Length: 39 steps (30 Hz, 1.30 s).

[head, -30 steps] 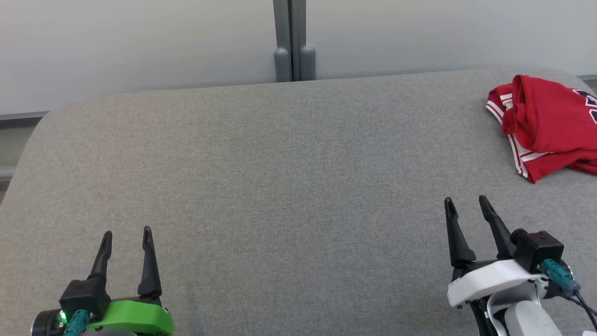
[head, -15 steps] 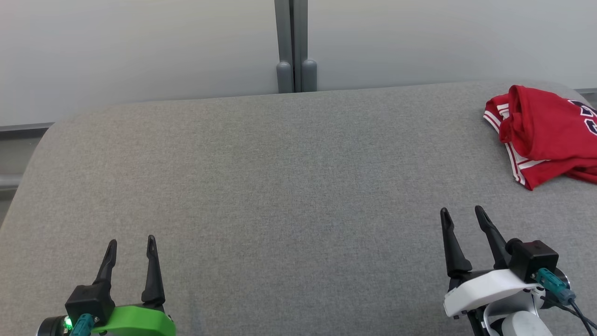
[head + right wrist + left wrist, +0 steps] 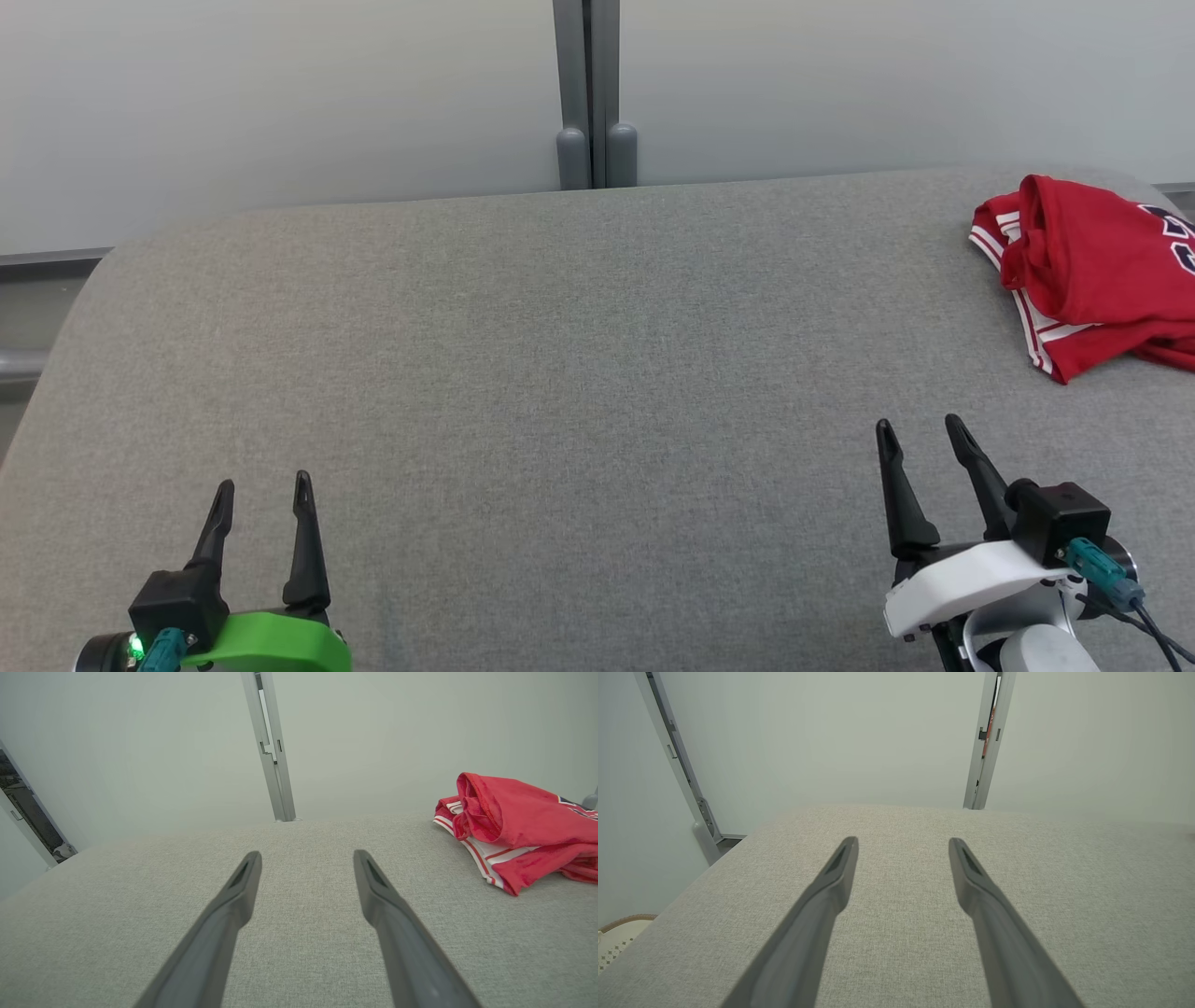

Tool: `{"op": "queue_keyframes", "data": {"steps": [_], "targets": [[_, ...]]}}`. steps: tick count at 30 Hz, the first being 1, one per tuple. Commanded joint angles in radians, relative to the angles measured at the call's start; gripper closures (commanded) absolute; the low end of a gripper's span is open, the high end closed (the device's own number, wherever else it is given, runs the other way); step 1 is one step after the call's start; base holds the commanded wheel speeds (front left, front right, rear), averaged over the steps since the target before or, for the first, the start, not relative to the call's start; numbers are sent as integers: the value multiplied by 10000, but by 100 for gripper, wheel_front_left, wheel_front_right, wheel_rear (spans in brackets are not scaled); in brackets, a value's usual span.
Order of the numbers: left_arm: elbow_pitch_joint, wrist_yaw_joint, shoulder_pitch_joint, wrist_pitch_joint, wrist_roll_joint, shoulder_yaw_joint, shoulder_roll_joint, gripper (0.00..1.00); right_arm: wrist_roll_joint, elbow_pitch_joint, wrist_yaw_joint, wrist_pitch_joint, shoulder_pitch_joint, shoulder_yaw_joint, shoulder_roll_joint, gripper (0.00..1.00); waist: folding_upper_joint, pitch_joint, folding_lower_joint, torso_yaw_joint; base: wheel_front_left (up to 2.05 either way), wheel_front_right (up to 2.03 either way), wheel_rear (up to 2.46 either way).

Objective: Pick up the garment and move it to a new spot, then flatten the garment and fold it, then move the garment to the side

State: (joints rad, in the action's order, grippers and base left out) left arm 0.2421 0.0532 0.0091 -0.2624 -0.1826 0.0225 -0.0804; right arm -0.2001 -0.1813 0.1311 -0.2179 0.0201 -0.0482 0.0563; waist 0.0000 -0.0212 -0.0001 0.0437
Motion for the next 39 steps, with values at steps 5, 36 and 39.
{"op": "queue_keyframes", "data": {"steps": [5,36,39], "targets": [[-8,2,87,-28,-99,-36,-74,0,70,-42,-7,-18,-116,-6,-10,0,0,-7,1,9,0,0,0],[242,193,-265,987,-3580,214,139,100,-3468,-533,-1,759,93,293,-31,100,0,9,1,-41,0,0,0],[228,216,-307,1104,-4037,243,145,100,-3929,-535,-1,863,129,345,-26,100,0,15,1,-51,0,0,0]]}}
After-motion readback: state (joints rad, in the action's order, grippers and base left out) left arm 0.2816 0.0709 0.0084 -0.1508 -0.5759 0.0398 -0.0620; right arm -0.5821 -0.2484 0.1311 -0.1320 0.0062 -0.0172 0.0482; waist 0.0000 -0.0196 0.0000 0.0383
